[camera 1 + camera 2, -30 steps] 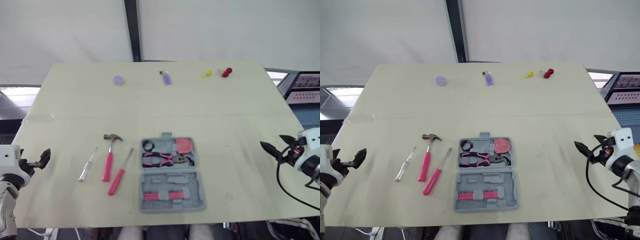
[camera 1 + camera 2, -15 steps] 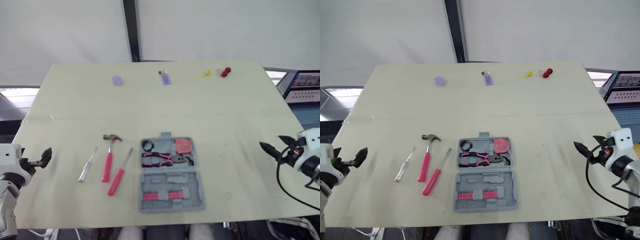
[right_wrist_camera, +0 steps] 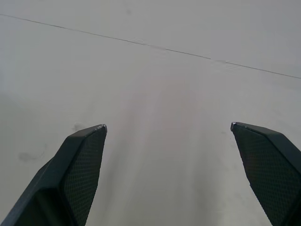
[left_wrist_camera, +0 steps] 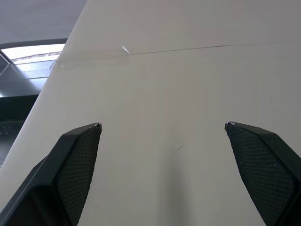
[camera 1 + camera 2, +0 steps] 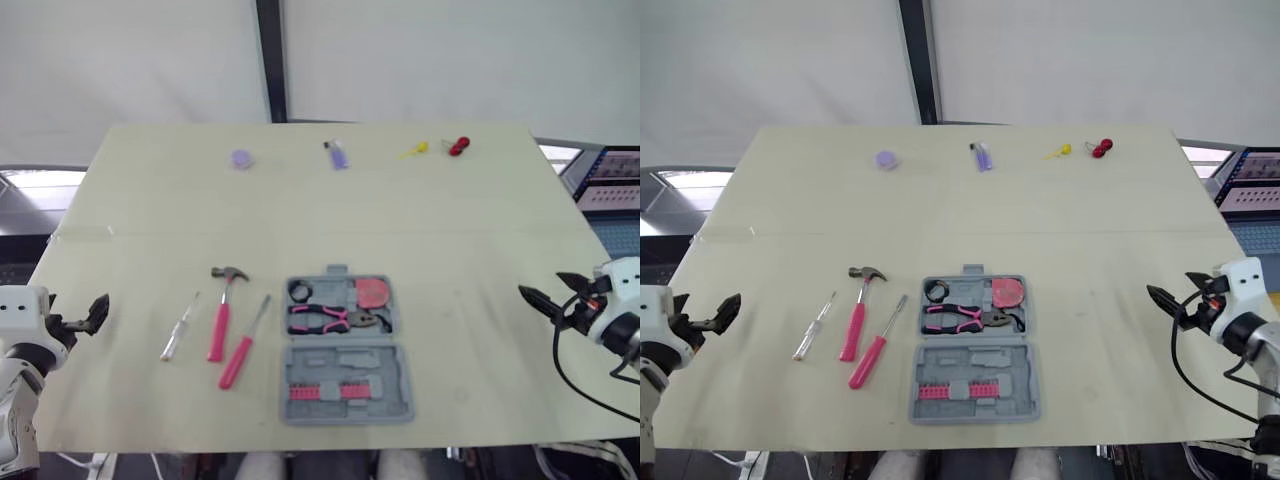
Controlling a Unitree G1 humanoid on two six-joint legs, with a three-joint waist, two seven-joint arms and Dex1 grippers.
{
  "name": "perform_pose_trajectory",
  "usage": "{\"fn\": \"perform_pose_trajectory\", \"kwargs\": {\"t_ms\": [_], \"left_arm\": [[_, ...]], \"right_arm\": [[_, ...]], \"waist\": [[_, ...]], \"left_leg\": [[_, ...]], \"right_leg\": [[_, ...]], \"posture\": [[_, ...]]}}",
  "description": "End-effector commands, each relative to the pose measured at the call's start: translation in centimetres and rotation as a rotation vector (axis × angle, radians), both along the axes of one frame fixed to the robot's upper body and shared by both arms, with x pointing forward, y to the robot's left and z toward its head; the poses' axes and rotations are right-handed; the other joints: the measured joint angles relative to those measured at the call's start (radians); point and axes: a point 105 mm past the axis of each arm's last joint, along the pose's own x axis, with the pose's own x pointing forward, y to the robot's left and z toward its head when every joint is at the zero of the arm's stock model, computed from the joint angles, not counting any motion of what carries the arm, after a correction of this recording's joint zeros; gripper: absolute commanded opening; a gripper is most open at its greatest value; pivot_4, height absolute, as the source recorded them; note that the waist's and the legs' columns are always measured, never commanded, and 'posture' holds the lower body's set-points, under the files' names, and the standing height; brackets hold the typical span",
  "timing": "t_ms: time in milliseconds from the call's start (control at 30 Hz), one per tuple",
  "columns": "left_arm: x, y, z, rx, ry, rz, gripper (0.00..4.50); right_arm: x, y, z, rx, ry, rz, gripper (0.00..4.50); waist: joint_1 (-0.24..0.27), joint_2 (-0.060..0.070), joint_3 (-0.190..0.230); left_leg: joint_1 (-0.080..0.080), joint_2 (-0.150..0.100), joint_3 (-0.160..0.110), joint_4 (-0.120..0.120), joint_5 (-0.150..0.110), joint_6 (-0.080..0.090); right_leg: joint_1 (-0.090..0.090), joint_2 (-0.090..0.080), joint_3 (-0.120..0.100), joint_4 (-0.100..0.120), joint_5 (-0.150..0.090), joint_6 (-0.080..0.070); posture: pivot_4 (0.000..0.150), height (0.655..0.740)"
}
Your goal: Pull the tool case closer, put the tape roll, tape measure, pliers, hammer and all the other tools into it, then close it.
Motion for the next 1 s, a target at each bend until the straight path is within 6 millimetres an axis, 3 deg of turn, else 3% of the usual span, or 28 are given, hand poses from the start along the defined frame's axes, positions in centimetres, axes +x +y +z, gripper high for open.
{"fn": "perform_pose_trajectory", "kwargs": {"t_ms": [33, 300, 433, 500, 633, 833, 1000], "left_arm": [[0.2, -0.2, 1.3, 0.016, -0.044, -0.011, 4.5], [0.0, -0.4, 1.1, 0.015, -0.041, -0.028, 4.5], [-0.5, -0.6, 1.3, 0.022, -0.049, -0.08, 4.5], [-0.9, -0.9, 1.5, 0.01, -0.052, -0.143, 4.5], [-1.5, -3.3, 1.4, -0.036, -0.046, -0.352, 4.5], [-0.9, -6.0, -1.7, -0.074, 0.034, -0.388, 4.5], [-0.6, -7.5, -3.1, -0.073, 0.035, -0.376, 4.5]], "right_arm": [[0.0, 0.0, 0.8, -0.021, -0.019, 0.011, 4.46], [0.0, 0.1, 0.9, -0.005, -0.007, 0.026, 4.46], [-0.2, 1.3, 1.3, 0.034, 0.029, 0.088, 4.46], [-0.1, 3.1, 2.6, 0.088, 0.021, 0.168, 4.46], [-0.6, 8.7, 4.5, 0.126, 0.051, 0.418, 4.46], [-1.9, 17.7, 7.7, 0.076, 0.021, 0.789, 4.46], [-3.1, 21.6, 10.1, 0.067, -0.031, 0.966, 4.46]], "waist": [[0.007, 0.0, 0.0], [0.022, 0.001, 0.001], [0.021, 0.001, 0.001], [0.018, 0.001, 0.001], [0.017, 0.002, 0.001], [0.027, 0.002, 0.002], [0.034, -0.004, 0.004]], "left_leg": [[0.0, 0.0, 0.0, 0.0, 0.0, 0.0], [0.0, 0.007, 0.004, 0.0, 0.001, -0.004], [-0.001, 0.009, 0.013, -0.002, 0.001, -0.004], [-0.001, 0.01, 0.016, -0.002, 0.001, -0.004], [0.0, 0.013, 0.022, -0.002, 0.0, -0.005], [0.0, 0.013, 0.023, -0.001, 0.0, -0.005], [-0.001, 0.013, 0.024, 0.0, -0.001, -0.005]], "right_leg": [[0.0, 0.0, 0.0, 0.0, 0.0, 0.0], [-0.003, 0.013, 0.018, -0.002, 0.0, 0.0], [-0.013, 0.016, 0.029, 0.0, 0.0, 0.0], [-0.015, 0.016, 0.031, 0.001, 0.0, 0.0], [-0.018, 0.018, 0.037, 0.003, 0.0, -0.001], [-0.02, 0.019, 0.04, 0.004, 0.0, -0.001], [-0.023, 0.019, 0.041, 0.005, 0.001, -0.001]], "posture": [[0.15, 0.74], [0.15, 0.74], [0.15, 0.74], [0.15, 0.74], [0.15, 0.74], [0.15, 0.74], [0.15, 0.74]]}}
